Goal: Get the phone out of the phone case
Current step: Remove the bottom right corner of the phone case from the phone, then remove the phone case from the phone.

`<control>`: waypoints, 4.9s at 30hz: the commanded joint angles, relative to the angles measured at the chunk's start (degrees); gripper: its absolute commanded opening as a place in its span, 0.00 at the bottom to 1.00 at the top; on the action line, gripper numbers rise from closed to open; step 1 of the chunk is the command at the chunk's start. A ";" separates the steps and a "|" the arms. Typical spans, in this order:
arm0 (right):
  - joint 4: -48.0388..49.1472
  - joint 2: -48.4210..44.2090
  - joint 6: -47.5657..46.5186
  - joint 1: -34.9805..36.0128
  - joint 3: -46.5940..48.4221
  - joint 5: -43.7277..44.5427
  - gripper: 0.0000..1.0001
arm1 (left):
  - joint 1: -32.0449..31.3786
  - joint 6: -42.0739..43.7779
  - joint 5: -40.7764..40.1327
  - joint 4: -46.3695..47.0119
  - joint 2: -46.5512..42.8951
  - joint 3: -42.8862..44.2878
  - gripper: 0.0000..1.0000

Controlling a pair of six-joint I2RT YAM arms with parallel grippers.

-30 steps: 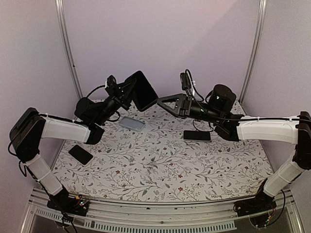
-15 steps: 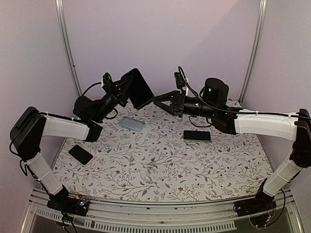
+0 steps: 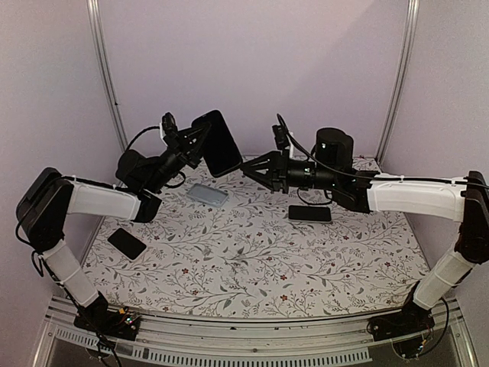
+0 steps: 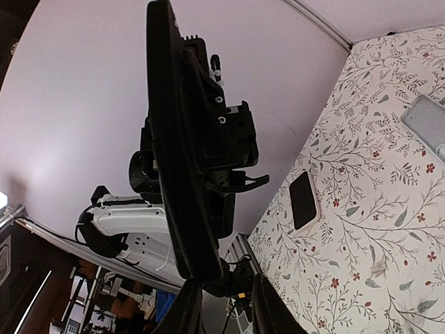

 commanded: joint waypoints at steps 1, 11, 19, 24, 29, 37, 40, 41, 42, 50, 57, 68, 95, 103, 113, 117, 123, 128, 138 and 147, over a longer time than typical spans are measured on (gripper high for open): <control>-14.37 6.04 0.58 -0.65 -0.44 12.32 0.23 | -5.02 -3.92 9.01 10.41 -3.24 4.48 0.00; -8.64 5.72 -0.76 -0.67 0.42 12.39 0.27 | -6.75 -5.42 8.39 11.14 -1.17 2.39 0.00; 3.88 2.54 -2.69 -0.68 -2.74 7.49 0.35 | -6.75 -7.90 6.78 10.52 0.37 0.11 0.00; 10.90 1.77 -1.51 -0.69 -4.29 3.18 0.35 | -6.54 -7.40 5.50 8.28 0.00 -1.36 0.00; 14.33 1.53 -0.60 -0.68 -4.42 -0.01 0.34 | -6.07 -6.07 5.10 4.91 -0.57 -2.20 0.00; 15.03 2.51 0.52 -0.72 -4.17 -1.27 0.27 | -5.48 -5.56 6.87 2.83 0.13 -0.91 0.00; 15.77 3.01 0.80 -0.64 -4.11 -1.63 0.20 | -5.23 -6.56 8.28 3.67 1.29 -0.52 0.00; 15.98 3.22 0.96 -0.66 -4.09 -1.86 0.18 | -5.07 -6.66 8.86 3.33 1.57 -0.43 0.00; 16.11 3.35 1.09 -0.69 -4.05 -2.01 0.16 | -4.88 -6.68 9.38 2.62 1.69 -0.37 0.00; 19.22 4.85 3.89 -0.99 -5.96 -2.23 0.00 | -3.31 -1.25 11.67 -8.29 -0.18 0.02 0.18; 23.34 6.28 6.90 -2.02 -8.34 -2.30 0.00 | -1.69 3.05 12.09 -17.16 -1.01 0.22 0.37; 23.21 5.85 7.06 -3.43 -12.16 -0.62 0.00 | 0.13 17.29 8.99 -38.32 -6.02 0.69 0.77; 3.16 7.69 2.94 -3.64 -6.87 3.65 0.00 | -8.40 58.01 -17.23 -85.72 -13.98 9.91 0.81; 0.02 9.14 3.11 -4.04 -4.91 2.99 0.00 | -12.76 64.10 -24.42 -91.53 -11.79 12.51 0.81; -3.72 10.00 4.08 -4.61 -2.56 3.81 0.00 | -17.07 66.85 -28.27 -93.36 -8.39 13.87 0.82; -4.53 10.10 4.32 -4.69 -1.78 4.09 0.00 | -18.32 68.36 -29.07 -94.76 -6.70 15.51 0.82; -5.28 10.27 5.43 -4.78 -0.88 4.00 0.00 | -19.44 69.32 -31.14 -95.78 -6.07 16.45 0.83; -6.08 10.24 6.53 -4.76 -0.59 3.85 0.00 | -20.73 70.16 -35.32 -97.11 -3.60 19.34 0.83; -6.40 11.28 8.54 -4.79 0.39 2.63 0.00 | -22.73 72.34 -37.61 -97.50 -0.44 22.73 0.82; -6.53 11.59 8.83 -4.77 0.86 2.56 0.00 | -24.22 73.87 -39.46 -97.71 1.67 24.44 0.82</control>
